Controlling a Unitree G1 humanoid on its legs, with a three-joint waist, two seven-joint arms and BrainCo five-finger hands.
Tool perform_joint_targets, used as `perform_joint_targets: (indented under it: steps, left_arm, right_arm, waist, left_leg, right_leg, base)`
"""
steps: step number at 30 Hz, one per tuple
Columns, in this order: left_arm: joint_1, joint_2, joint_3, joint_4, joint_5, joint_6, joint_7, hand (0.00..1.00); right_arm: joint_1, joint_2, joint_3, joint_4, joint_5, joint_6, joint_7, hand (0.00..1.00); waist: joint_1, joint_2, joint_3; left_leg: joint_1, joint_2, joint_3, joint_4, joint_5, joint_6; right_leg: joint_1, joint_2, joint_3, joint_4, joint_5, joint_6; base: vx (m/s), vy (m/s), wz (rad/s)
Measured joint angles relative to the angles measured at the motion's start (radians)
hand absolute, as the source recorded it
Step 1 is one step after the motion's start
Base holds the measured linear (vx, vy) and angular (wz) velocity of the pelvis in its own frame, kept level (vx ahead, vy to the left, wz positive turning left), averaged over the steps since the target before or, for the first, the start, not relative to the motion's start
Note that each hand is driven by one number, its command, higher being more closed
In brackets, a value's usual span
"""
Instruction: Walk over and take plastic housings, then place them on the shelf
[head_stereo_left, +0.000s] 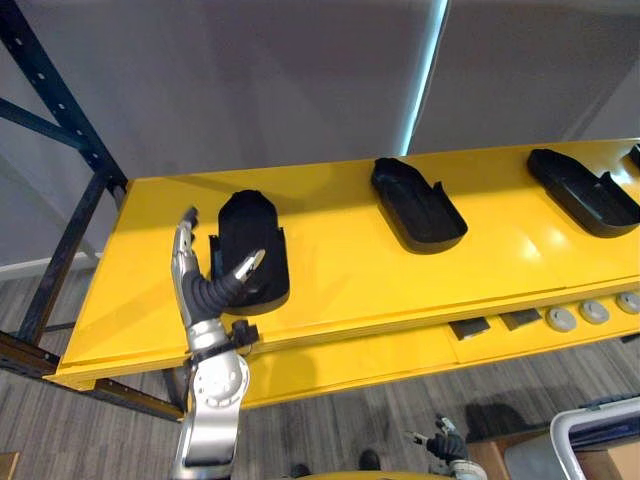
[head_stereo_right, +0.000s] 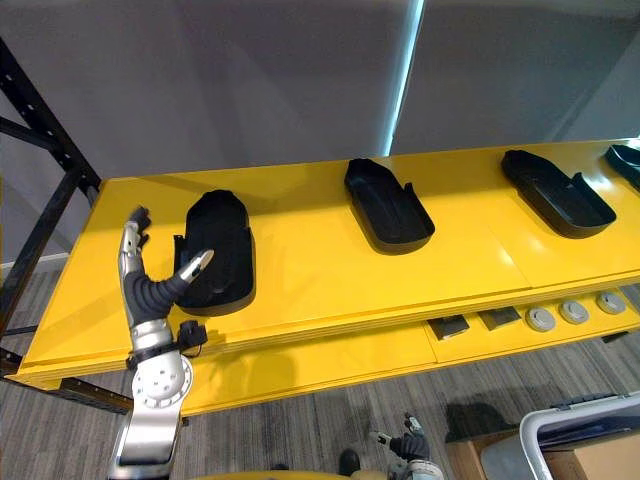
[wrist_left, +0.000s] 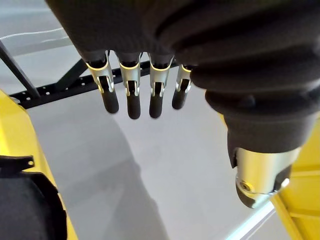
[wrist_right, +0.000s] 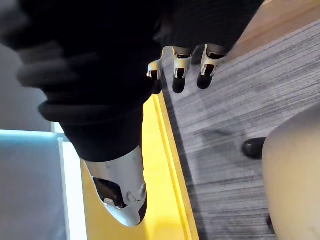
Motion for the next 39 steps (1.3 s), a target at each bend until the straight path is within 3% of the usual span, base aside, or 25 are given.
perform_joint_targets:
  steps: [5,14,26,39]
  left_arm:
    - [0.059,-0.004,-0.052,0.063,0.002,-0.026,-0.088,1.00]
    - [0.059,-0.022,-0.067,0.194,0.064,-0.022,-0.134,1.00]
    - [-0.033,-0.020,-0.070,0.344,0.098,0.026,-0.134,1.00]
    - [-0.158,0.001,-0.053,0.497,0.098,0.078,-0.128,1.00]
  right_arm:
    - [0.018,0.007,0.001,-0.029,0.000,0.000,-0.001,0.00]
    - [0.029,0.008,0.012,-0.049,0.000,0.002,-0.001,0.00]
    - [0.035,0.009,0.032,-0.058,-0.008,0.011,-0.001,0.00]
    - [0.038,0.010,0.039,-0.056,-0.011,0.029,0.001,0.00]
  waist:
    - [0.001,-0.003,-0.002]
    - [0.000,-0.006,-0.004]
    - [-0.004,-0.009,-0.027]
    - [-0.007,-0.019,-0.044]
  left_leg:
    - [-0.005,0.002,-0.017,0.001,-0.002,0.003]
    - [-0.013,0.016,-0.012,0.038,-0.015,-0.006]
    - [-0.004,0.025,0.012,0.033,-0.012,-0.022]
    - [0.003,0.008,0.019,0.000,0.009,-0.016]
  right_leg:
    - [0.009,-0.001,-0.013,0.000,0.000,0.000]
    - [0.009,0.002,-0.012,0.002,0.000,0.000]
    - [0.000,0.015,0.012,0.009,-0.002,0.001]
    - [-0.013,0.008,0.015,-0.002,-0.010,0.005]
  base:
    - [-0.03,-0.013,0.11]
    - [0.00,-0.019,0.00]
    - [-0.03,-0.036,-0.07]
    - [-0.01,-0.003,-0.01]
